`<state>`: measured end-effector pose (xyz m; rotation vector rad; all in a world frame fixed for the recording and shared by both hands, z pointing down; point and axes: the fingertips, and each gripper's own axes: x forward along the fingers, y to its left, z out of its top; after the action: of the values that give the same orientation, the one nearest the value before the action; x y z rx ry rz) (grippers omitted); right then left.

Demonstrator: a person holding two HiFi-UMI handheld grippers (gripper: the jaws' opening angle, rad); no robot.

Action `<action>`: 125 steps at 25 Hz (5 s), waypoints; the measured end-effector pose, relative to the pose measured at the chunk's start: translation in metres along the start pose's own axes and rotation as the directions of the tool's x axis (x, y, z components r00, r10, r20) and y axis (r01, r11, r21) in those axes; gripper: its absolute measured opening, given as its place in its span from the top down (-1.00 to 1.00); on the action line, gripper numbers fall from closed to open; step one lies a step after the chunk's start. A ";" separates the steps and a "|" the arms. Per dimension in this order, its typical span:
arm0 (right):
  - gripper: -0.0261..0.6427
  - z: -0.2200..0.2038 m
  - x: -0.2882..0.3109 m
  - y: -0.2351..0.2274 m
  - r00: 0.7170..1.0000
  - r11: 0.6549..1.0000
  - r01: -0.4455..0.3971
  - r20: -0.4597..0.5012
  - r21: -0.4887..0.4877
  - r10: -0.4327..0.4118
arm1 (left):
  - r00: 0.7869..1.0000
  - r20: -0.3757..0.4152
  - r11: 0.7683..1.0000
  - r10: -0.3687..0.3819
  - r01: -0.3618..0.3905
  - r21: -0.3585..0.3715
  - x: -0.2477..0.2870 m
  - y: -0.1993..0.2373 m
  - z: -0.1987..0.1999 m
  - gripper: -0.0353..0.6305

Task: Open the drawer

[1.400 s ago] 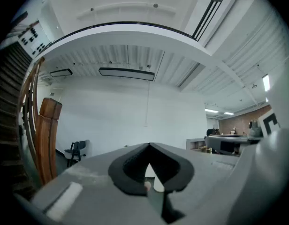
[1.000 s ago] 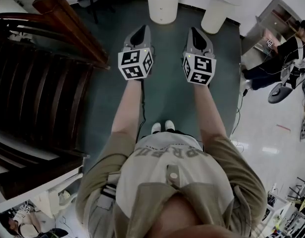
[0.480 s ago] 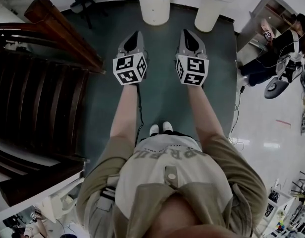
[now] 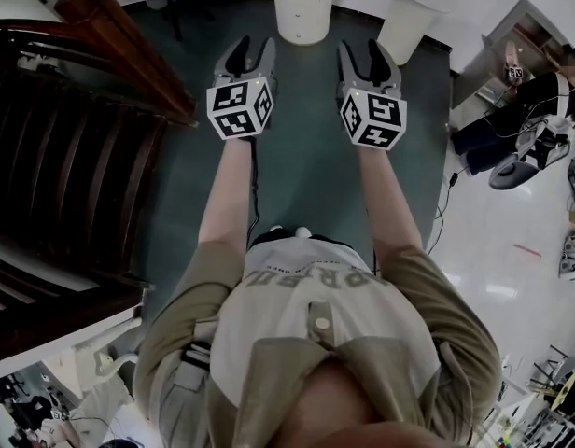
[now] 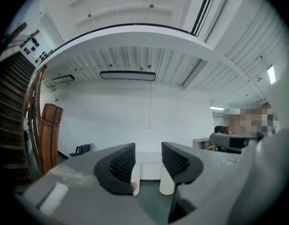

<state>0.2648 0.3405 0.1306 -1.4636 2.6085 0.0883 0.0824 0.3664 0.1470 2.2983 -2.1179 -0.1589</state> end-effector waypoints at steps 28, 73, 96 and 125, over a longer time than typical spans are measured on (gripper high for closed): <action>0.17 -0.062 0.167 0.009 0.996 0.996 0.082 -0.032 0.026 -0.081 | 0.996 -0.067 0.998 -0.060 0.061 0.005 0.148 0.127 -0.023 0.27; 0.17 -0.133 0.442 -0.107 0.993 0.995 0.092 -0.077 0.029 -0.090 | 0.995 -0.094 1.000 -0.022 0.021 -0.016 0.436 0.230 -0.057 0.27; 0.17 -0.185 0.510 -0.130 0.991 0.996 0.069 -0.118 0.059 -0.061 | 0.988 -0.153 1.000 0.030 -0.029 0.011 0.493 0.266 -0.101 0.27; 0.17 -0.350 0.713 -0.122 0.934 0.971 0.240 -0.273 0.005 -0.230 | 0.962 -0.234 0.990 -0.143 0.144 -0.011 0.691 0.398 -0.187 0.26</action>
<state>-0.0319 -0.3684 0.3660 -1.8804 2.5897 -0.2032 -0.2435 -0.3654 0.3184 2.3402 -1.8443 0.1130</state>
